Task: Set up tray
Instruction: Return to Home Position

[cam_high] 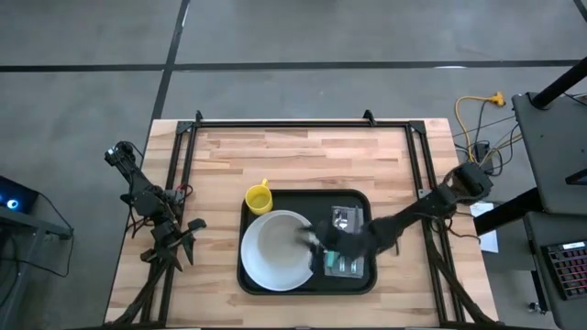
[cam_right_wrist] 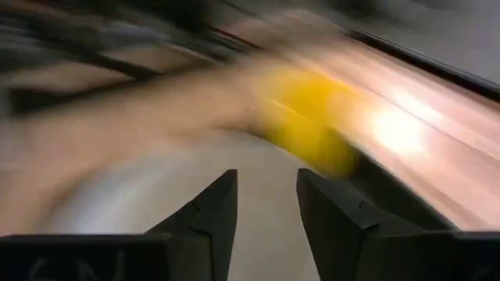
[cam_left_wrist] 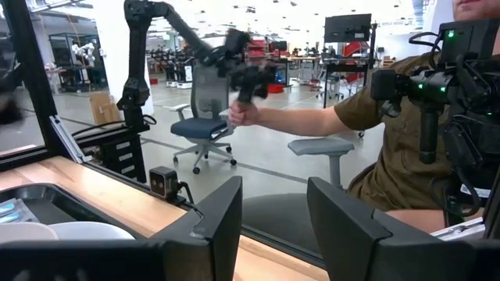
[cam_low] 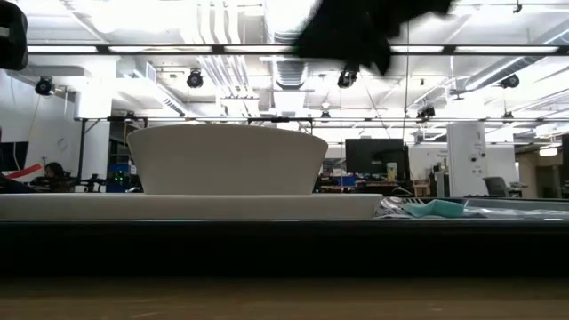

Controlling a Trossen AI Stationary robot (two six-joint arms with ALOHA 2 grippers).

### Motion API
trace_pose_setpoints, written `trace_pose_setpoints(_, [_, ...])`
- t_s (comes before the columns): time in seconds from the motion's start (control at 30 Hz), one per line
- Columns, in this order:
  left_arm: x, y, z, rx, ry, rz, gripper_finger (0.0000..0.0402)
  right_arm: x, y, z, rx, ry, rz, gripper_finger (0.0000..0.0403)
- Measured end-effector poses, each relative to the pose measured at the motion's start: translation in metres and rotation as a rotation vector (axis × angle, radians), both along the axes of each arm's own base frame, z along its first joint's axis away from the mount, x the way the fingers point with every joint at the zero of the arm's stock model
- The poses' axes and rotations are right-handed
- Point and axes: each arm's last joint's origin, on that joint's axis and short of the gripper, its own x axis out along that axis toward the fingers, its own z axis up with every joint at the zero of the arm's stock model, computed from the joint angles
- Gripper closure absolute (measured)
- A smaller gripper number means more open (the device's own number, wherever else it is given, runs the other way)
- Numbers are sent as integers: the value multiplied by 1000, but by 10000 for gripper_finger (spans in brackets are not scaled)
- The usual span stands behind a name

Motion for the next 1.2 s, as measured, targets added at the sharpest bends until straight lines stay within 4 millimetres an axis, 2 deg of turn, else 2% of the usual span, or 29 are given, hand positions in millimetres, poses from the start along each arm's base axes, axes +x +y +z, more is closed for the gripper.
trace_pose_setpoints(0.1, [0, 0, 0, 0, 0, 0, 269, -3, -11, 11, -125, -373, 590, 277])
trace_pose_setpoints(0.13, [0, 0, 0, 0, 0, 0, 269, -8, -18, 11, -181, -464, 703, 276])
trace_pose_setpoints(0.17, [0, 0, 0, 0, 0, 0, 269, -12, -24, 9, -201, -507, 740, 275])
trace_pose_setpoints(0.33, [0, 0, 0, 0, 0, 0, 269, -17, -59, -6, -154, -351, 429, 274])
trace_pose_setpoints(0.6, [0, 0, 0, 0, 0, 0, 269, -9, -113, -7, -135, -287, 379, 282])
trace_pose_setpoints(0.77, [0, 0, 0, 0, 0, 0, 269, -19, -142, -3, -72, -252, 307, 278])
trace_pose_setpoints(0.9, [0, 0, 0, 0, 0, 0, 269, -39, -152, 1, -91, -262, 317, 273])
trace_pose_setpoints(1.2, [0, 0, 0, 0, 0, 0, 269, -92, -151, 6, -159, -310, 337, 270])
